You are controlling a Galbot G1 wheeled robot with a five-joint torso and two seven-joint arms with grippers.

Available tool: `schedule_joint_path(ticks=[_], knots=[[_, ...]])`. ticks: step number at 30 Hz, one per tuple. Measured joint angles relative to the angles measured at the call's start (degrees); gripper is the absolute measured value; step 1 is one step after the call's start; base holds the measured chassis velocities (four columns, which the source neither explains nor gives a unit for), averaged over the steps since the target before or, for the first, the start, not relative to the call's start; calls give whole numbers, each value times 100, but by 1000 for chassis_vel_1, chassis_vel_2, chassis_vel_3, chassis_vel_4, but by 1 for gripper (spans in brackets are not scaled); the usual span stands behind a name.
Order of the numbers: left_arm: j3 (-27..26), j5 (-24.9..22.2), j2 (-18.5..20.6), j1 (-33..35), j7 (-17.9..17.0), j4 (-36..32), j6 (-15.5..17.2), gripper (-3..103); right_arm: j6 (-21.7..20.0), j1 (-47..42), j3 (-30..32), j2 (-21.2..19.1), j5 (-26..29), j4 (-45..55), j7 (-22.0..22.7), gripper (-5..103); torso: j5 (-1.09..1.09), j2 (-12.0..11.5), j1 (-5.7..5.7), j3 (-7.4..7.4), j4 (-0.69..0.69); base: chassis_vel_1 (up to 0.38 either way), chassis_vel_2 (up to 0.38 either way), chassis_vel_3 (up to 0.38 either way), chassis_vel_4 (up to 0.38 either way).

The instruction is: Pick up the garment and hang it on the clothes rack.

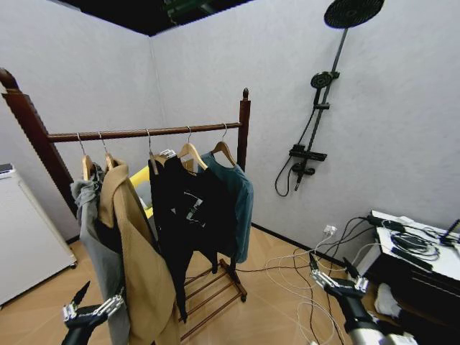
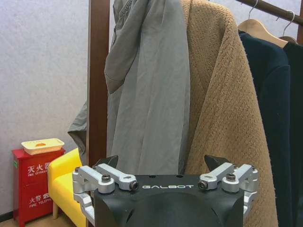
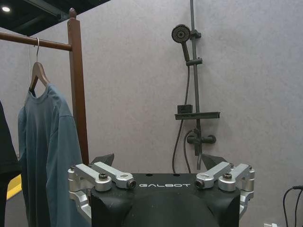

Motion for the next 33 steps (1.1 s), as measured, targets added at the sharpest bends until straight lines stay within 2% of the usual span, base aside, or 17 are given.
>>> schedule_joint_path(ticks=[33], knots=[[0,0,0,0,0,0,0,100,-6,9,-1,-5,10,-12,-7,100,0,0,0,0,1,0,0,0,0]])
